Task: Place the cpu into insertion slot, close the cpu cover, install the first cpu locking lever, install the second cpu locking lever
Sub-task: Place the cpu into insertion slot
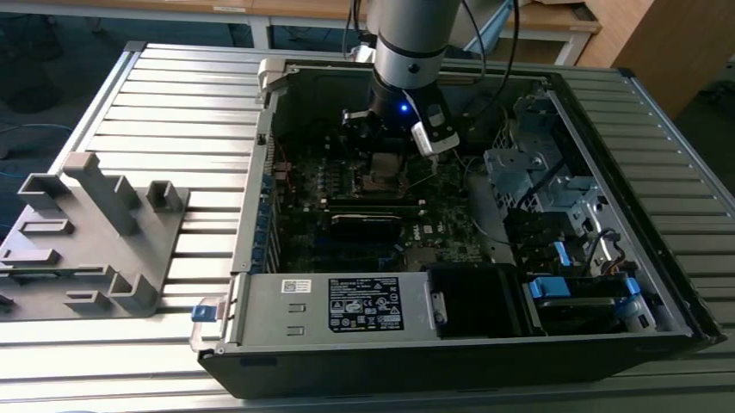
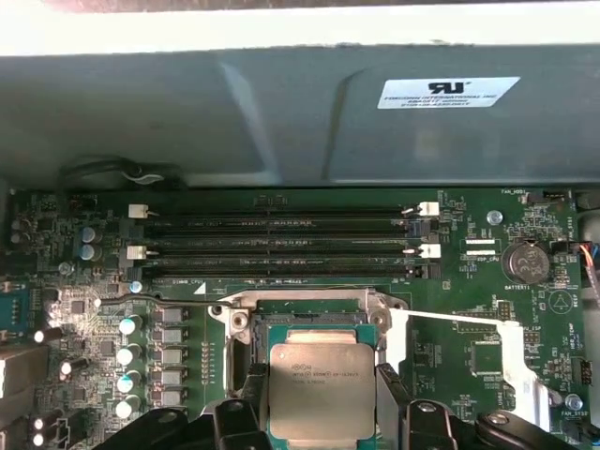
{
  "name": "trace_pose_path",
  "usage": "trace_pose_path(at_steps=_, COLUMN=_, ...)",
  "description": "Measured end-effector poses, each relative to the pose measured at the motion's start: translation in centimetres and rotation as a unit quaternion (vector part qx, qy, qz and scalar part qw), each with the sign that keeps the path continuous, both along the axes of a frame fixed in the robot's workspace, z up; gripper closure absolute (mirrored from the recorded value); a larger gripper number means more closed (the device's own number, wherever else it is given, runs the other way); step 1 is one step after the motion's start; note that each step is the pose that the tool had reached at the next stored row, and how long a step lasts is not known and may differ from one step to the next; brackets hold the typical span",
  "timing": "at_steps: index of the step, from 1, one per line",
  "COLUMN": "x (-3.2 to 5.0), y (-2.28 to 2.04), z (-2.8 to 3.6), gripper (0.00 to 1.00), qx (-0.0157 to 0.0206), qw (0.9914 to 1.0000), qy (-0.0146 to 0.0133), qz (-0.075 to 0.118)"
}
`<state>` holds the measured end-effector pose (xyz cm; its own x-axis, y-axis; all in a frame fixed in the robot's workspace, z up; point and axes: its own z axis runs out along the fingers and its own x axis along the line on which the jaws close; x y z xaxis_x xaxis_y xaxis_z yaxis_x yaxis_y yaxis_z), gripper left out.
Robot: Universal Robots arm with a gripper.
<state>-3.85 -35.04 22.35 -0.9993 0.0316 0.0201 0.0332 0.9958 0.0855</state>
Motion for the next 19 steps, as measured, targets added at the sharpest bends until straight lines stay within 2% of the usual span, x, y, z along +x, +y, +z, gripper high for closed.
trace_pose_path(at_steps=3, x=0.0, y=0.0, z=-0.05, gripper=0.46, qx=0.0, qw=0.99963, qy=0.0, qz=-0.027)
trace_pose_path(at_steps=6, x=0.0, y=0.0, z=-0.09, gripper=0.46, qx=0.0, qw=0.99853, qy=0.0, qz=-0.054)
trace_pose_path(at_steps=10, x=0.0, y=0.0, z=-0.14, gripper=0.46, qx=0.0, qw=0.99587, qy=0.0, qz=-0.091)
trace_pose_path(at_steps=12, x=0.0, y=0.0, z=-0.16, gripper=0.46, qx=0.0, qw=0.9941, qy=0.0, qz=-0.108)
trace_pose_path(at_steps=14, x=0.0, y=0.0, z=-0.18, gripper=0.46, qx=0.0, qw=0.99193, qy=0.0, qz=-0.127)
trace_pose_path(at_steps=15, x=0.0, y=0.0, z=-0.18, gripper=0.46, qx=0.0, qw=0.99144, qy=0.0001, qz=-0.131)
trace_pose_path(at_steps=19, x=0.0, y=0.0, z=-0.18, gripper=0.46, qx=0.0, qw=0.99121, qy=0.0, qz=-0.132)
